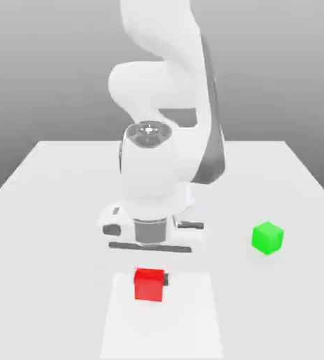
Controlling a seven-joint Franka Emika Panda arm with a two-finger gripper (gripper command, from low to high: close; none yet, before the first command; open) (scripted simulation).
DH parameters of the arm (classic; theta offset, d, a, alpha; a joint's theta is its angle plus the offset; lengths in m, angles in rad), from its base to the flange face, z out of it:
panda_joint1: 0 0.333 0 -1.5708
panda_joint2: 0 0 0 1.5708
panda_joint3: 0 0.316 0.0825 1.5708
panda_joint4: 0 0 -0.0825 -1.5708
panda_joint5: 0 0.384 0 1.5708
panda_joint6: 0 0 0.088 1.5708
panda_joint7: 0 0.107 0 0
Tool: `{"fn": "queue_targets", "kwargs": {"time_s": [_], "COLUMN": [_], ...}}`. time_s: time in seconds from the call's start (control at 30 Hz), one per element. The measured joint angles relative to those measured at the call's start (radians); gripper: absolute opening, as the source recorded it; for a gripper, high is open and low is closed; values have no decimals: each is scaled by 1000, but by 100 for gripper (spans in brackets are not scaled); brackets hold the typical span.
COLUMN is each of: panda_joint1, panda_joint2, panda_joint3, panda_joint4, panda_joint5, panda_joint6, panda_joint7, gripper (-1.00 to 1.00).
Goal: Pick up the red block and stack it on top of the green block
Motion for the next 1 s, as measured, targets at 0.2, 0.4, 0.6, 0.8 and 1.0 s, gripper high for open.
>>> {"fn": "queue_targets", "kwargs": {"time_s": [0.2, 0.4, 0.6, 0.8, 1.0], "panda_joint1": [182, 399, 623, 651, 600], "panda_joint2": [-139, -250, -343, -276, -105], "panda_joint3": [100, 202, 293, 355, 377], "panda_joint4": [-51, -110, -173, -191, -189], "panda_joint5": [101, 183, 220, 164, 48], "panda_joint6": [-81, -129, -161, -82, 85], "panda_joint7": [-165, -339, -486, -494, -415], "gripper": [-100, -100, -100, -100, -100]}}
